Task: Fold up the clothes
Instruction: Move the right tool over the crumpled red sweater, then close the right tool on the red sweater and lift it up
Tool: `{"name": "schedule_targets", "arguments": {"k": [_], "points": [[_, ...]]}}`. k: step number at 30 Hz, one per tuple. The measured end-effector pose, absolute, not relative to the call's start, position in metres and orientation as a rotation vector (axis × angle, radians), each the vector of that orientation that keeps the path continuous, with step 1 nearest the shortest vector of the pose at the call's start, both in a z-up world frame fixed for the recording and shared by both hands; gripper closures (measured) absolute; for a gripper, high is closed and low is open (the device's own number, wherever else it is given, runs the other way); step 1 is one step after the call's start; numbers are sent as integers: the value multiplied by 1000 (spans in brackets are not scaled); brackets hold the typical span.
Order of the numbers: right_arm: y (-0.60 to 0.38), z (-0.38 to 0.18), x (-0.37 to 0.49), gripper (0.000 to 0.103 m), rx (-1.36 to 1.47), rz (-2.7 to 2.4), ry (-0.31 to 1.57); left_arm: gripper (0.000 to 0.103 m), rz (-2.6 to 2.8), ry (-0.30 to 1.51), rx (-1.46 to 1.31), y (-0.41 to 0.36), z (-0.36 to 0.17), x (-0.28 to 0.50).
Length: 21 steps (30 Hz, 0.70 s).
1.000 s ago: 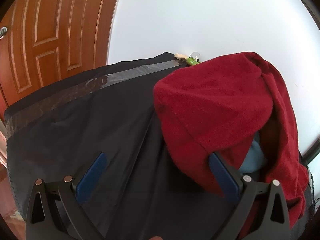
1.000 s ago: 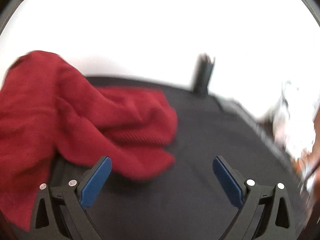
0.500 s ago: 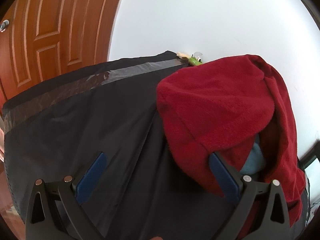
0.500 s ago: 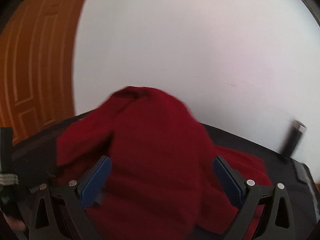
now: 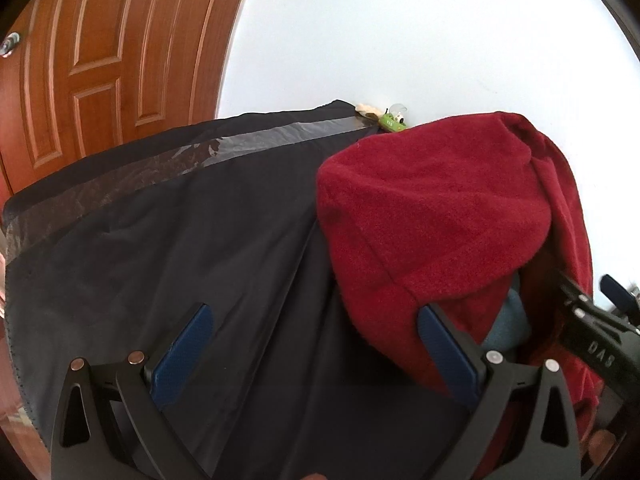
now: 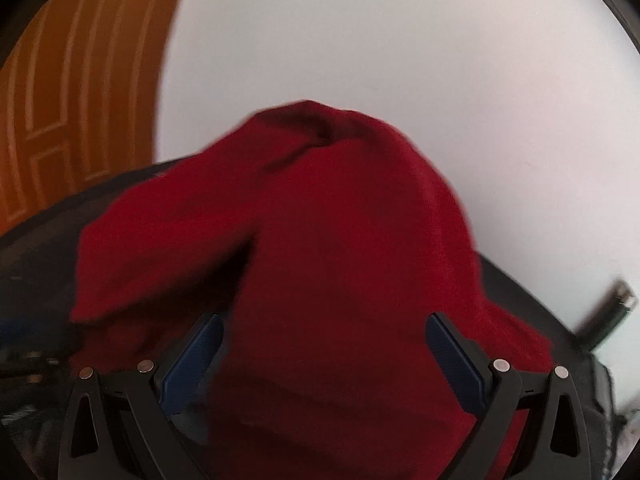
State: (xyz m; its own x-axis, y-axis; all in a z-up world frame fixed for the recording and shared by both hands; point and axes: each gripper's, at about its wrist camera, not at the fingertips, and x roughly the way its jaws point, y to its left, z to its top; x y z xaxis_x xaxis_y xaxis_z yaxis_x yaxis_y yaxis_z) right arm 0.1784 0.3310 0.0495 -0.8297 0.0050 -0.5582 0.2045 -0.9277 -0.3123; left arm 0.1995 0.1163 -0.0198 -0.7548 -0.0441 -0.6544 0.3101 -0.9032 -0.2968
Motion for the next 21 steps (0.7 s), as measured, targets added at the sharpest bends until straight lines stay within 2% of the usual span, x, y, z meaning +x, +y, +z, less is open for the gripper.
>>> {"name": "schedule_targets", "arguments": {"k": [3,4,6,7,8,13,15,18,21], "points": [[347,55,177,2,847,-2958,519,1,-2721,579,998,97,-30,196],[353,57,177,7,828,-2999,512,1,-2723,577,999,94,-30,197],[359,59,175,22,814,-3032,478,1,-2717,577,994,104,-30,196],[361,60,174,38,810,-3042,459,1,-2711,579,991,108,-28,193],[364,61,173,48,806,-3052,440,1,-2705,580,989,111,-28,188],[349,53,163,50,813,-2972,454,1,-2651,598,978,131,-21,118],[339,49,157,50,812,-2930,477,1,-2646,597,975,176,-17,109],[327,46,147,50,832,-2843,465,1,-2656,600,983,183,-14,105],[317,42,139,50,867,-2788,462,1,-2708,589,1022,105,-23,121]]}}
